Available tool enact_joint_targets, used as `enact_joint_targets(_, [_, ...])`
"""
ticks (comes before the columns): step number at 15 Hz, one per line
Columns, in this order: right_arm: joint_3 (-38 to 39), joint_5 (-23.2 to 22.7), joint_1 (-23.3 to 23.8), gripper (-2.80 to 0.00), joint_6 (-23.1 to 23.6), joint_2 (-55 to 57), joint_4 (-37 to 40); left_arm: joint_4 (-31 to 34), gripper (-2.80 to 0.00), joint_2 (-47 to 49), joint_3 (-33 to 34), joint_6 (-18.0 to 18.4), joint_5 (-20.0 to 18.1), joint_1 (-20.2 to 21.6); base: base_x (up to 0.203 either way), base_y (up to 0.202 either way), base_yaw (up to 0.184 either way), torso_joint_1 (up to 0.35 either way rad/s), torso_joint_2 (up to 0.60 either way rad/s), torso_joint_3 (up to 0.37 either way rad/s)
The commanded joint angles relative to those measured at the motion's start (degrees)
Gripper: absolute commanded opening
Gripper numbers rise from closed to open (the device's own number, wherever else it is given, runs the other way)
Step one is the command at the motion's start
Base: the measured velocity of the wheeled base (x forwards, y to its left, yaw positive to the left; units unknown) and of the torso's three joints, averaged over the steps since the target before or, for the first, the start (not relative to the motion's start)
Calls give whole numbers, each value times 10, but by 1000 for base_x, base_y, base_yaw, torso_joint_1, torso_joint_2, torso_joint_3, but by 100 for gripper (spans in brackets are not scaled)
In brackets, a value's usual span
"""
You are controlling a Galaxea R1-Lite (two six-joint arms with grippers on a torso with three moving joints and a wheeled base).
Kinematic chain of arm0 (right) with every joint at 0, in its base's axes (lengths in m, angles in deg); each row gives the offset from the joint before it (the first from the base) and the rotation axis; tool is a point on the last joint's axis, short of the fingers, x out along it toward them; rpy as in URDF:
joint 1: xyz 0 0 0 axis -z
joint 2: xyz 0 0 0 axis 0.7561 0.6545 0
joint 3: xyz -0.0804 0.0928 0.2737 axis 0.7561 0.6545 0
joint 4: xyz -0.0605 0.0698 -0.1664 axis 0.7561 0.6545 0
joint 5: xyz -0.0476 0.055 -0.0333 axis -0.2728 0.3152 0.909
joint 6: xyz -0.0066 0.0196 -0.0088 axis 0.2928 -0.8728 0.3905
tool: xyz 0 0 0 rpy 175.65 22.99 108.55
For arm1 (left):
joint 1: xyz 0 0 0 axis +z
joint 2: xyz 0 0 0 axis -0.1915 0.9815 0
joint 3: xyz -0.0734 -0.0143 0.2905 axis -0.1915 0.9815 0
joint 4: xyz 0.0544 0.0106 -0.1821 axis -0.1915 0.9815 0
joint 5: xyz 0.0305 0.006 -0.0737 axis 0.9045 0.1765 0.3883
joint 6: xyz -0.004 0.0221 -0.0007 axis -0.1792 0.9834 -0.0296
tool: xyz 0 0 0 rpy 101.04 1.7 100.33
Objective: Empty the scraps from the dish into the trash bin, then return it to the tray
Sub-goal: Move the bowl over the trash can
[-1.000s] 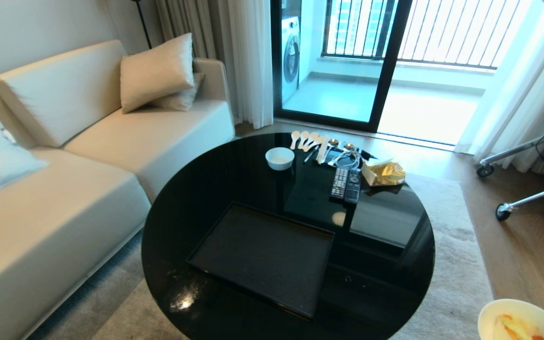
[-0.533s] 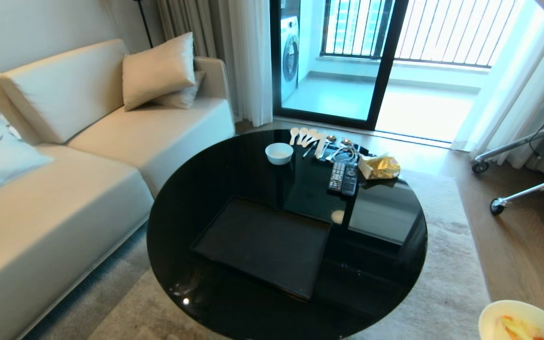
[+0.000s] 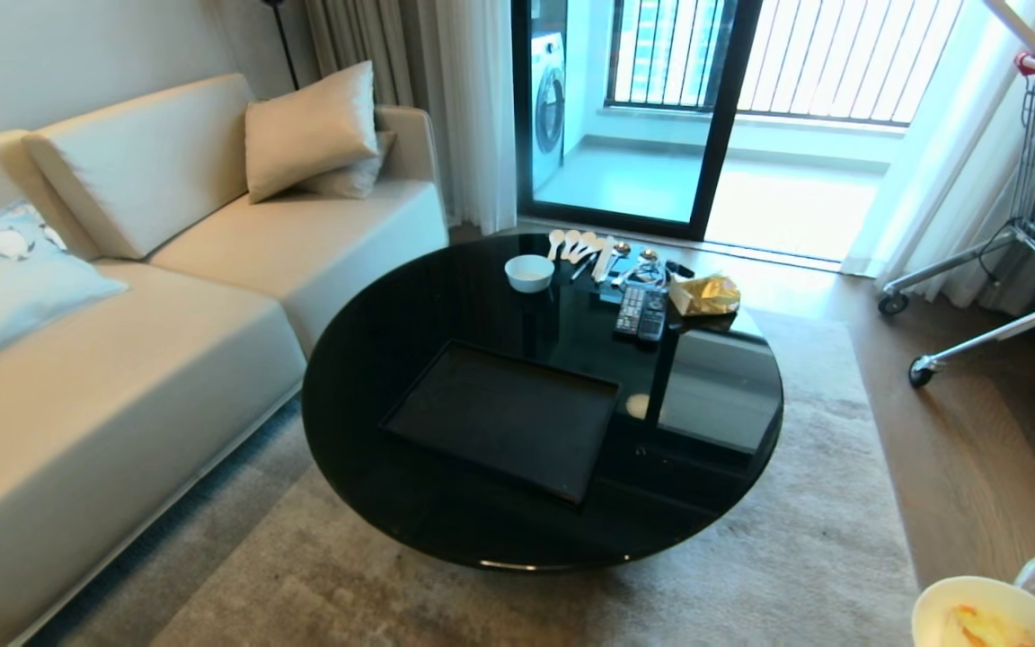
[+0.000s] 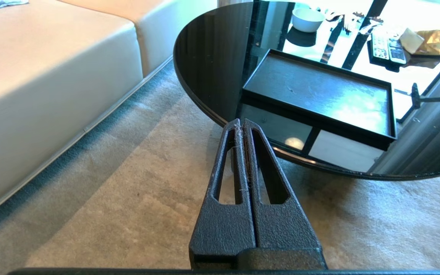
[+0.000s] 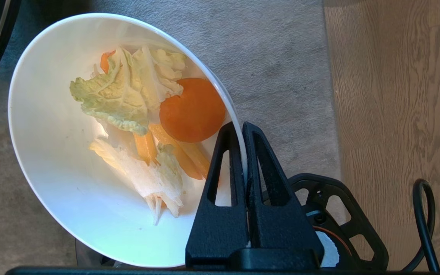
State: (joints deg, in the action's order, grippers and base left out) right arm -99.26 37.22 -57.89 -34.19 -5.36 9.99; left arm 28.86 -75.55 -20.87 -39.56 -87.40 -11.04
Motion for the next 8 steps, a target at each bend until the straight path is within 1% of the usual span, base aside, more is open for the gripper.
enact_joint_targets(1, [2,0,0,-280,-3,-1,1,0,-280,0,0,-1,0,0,0,0,0,0,0,0])
enact_joint_targets(8, [-10,-1,0,-280,-1,-2,1,0,-280,0,0,-1,0,0,0,0,0,0,0,0])
